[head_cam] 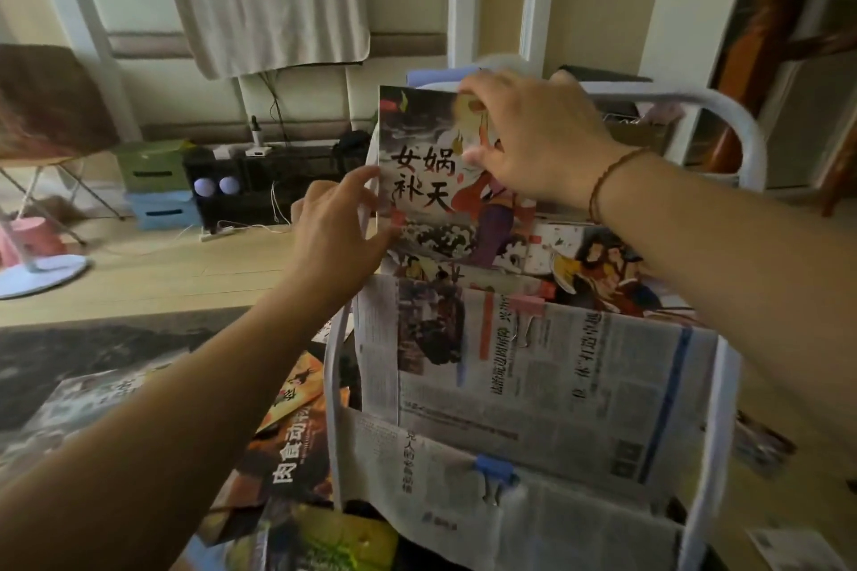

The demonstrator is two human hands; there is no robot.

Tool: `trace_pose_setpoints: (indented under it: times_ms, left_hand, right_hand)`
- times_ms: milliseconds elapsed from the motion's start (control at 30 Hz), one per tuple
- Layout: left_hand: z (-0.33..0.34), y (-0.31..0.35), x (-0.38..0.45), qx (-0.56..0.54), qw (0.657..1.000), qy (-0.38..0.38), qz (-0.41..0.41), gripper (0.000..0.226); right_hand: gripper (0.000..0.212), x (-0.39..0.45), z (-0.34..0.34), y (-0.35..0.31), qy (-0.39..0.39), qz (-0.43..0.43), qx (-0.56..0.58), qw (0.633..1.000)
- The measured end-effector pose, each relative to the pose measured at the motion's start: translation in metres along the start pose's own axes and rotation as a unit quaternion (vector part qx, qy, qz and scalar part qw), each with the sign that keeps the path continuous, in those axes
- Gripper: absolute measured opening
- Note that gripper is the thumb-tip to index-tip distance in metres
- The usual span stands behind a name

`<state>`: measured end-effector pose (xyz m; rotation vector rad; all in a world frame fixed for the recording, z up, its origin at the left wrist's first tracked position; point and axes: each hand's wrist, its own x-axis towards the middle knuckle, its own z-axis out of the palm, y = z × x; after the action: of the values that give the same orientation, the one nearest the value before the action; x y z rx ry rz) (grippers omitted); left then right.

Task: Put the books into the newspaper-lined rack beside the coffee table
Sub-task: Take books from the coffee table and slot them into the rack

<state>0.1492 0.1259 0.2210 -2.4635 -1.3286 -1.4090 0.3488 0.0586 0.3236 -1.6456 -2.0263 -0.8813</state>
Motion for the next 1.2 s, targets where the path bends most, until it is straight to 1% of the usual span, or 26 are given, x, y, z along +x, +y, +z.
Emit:
trace_pose_setpoints:
  times_ms: [100,167,367,433,500,567,700,767,867,933,1000,1033,1133,1200]
  left_hand:
    - [0.009,-0.006,-0.002,0.061,0.998,0.023,0.025,0.061]
    - [0.013,-0.009,-0.005,0.083,0.995,0.036,0.035,0.065]
    - [0.015,-0.016,-0.006,0.094,0.995,0.026,0.020,0.103]
    - [0.014,-0.017,-0.006,0.096,0.995,0.022,0.030,0.113]
    - [0.013,-0.019,-0.007,0.111,0.993,0.010,0.038,0.116]
    - [0.011,-0.021,-0.006,0.130,0.990,-0.008,0.046,0.109]
    - [0.004,-0.021,-0.006,0.188,0.979,-0.045,0.064,0.072]
    - [0.002,-0.019,-0.006,0.197,0.977,-0.053,0.068,0.062]
    - [0.004,-0.019,-0.008,0.194,0.977,-0.054,0.071,0.056]
    - [0.005,-0.021,-0.009,0.196,0.976,-0.064,0.069,0.056]
    - [0.005,-0.024,-0.016,0.174,0.981,-0.063,0.053,0.058]
    - [0.003,-0.026,-0.023,0.149,0.987,-0.053,0.035,0.058]
    - [-0.004,-0.038,-0.066,0.083,0.996,-0.023,-0.016,0.054]
    - [-0.009,-0.049,-0.102,0.077,0.996,-0.043,-0.021,0.053]
  right_hand:
    - [0.060,-0.004,0.007,0.002,0.006,-0.008,-0.016,1.000]
    - [0.059,-0.011,0.014,0.000,0.013,-0.015,-0.026,0.999]
    - [0.052,-0.029,0.035,-0.013,0.060,-0.042,-0.106,0.992]
    - [0.051,-0.034,0.040,-0.017,0.066,-0.048,-0.129,0.988]
    - [0.049,-0.040,0.046,-0.021,0.053,-0.054,-0.146,0.986]
    - [0.049,-0.044,0.052,-0.025,0.028,-0.059,-0.161,0.985]
    - [0.055,-0.052,0.060,-0.029,-0.027,-0.057,-0.179,0.982]
    - [0.056,-0.056,0.061,-0.030,-0.031,-0.046,-0.182,0.982]
    - [0.055,-0.059,0.060,-0.031,-0.026,-0.027,-0.178,0.983]
    - [0.053,-0.058,0.061,-0.033,-0.035,-0.020,-0.182,0.983]
    - [0.052,-0.057,0.063,-0.032,-0.038,-0.022,-0.167,0.985]
    - [0.050,-0.057,0.063,-0.032,-0.037,-0.026,-0.155,0.987]
    - [0.045,-0.055,0.067,-0.027,-0.004,-0.049,-0.129,0.990]
    - [0.044,-0.054,0.071,-0.025,0.013,-0.050,-0.115,0.992]
